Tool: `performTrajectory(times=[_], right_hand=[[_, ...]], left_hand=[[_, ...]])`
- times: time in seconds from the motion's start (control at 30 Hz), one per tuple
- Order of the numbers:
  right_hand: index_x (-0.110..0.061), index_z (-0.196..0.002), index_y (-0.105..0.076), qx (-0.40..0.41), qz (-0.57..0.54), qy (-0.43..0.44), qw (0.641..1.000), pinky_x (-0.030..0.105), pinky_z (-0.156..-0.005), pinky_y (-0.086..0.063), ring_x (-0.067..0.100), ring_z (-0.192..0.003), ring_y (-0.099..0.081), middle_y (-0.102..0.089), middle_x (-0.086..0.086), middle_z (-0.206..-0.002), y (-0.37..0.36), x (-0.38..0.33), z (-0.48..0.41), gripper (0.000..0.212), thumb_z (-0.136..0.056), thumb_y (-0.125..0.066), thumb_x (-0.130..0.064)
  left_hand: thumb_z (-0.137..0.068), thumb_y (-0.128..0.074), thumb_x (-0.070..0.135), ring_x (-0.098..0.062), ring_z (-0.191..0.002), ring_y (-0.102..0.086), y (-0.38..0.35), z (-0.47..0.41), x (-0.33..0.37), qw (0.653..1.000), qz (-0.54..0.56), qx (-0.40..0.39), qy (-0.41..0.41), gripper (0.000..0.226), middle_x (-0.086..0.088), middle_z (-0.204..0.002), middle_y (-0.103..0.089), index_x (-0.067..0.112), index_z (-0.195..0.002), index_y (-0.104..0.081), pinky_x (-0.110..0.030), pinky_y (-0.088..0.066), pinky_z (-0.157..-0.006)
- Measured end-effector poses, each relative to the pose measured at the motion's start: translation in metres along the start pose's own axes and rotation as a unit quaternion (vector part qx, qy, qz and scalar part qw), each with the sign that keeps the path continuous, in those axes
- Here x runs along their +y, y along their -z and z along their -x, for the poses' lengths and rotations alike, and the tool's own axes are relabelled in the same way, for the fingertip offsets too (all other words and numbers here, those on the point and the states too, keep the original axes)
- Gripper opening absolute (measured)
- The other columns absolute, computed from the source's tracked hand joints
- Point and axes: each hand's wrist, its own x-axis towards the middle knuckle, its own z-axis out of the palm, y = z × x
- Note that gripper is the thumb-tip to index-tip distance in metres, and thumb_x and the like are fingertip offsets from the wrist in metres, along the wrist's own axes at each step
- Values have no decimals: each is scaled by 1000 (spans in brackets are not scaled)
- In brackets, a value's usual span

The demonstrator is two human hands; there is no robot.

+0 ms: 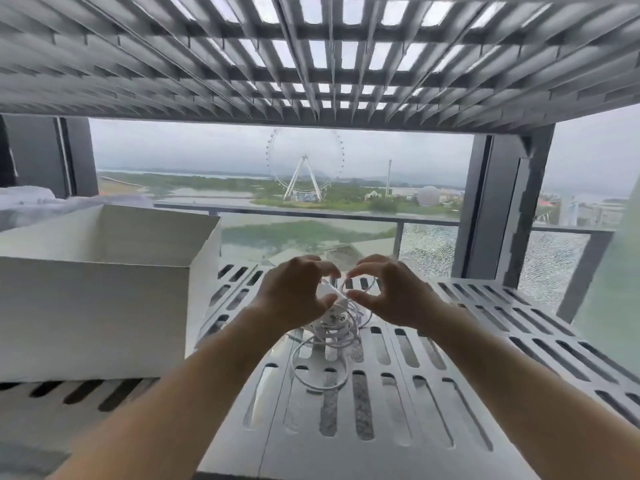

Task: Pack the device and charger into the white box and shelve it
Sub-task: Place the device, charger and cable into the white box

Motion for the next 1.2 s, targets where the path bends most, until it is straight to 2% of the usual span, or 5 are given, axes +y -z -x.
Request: performTrajectory(times=[0.17,0.33,0.53,0.93,1.2], right_hand=[[-19,-130,-48,-83,-12,31,996,38,-106,-36,24,-127,-41,-42,8,-140,-32,23,-1,59,-79,-67,-42],[-37,-145,-11,-140,-74,43,986,41,-113,-22,23,-141,-13,-11,3,-156,-65,36,-4,94,-72,-69,-51],[-31,-124,-50,-36,-129,61,989,43,-83,-51,22,-106,-55,-52,1,-126,-76,34,-6,60,-71,-76,-40],[-19,-116,-57,73,-142,52,986,30,-73,-50,22,-88,-58,-54,9,-108,-51,56,5,53,-66,-74,-19],[-20,-115,-51,-2,-105,21,994,23,-76,-39,18,-95,-51,-54,7,-114,-51,65,10,53,-67,-72,-16]], left_hand=[[-76,-64,48,-19,-109,-57,-37,1,-13,996,21,-52,72,54,-1,-126,-57,25,-123,-52,-37,-48,-94],[-69,-65,60,-10,-120,-44,-60,18,-25,978,138,-68,138,87,-5,-138,-47,16,-138,-35,-19,-30,-96],[-59,-58,78,-14,-124,-47,-66,25,-36,987,84,-56,125,94,1,-138,-48,26,-135,-35,-32,-41,-102],[-61,-60,75,-14,-131,-38,-68,24,-31,992,45,-69,100,100,2,-147,-37,23,-141,-28,-30,-34,-107],[-85,-55,45,-17,-122,-47,-70,10,-13,989,-11,-140,40,56,1,-136,-48,15,-132,-45,-34,-42,-102]])
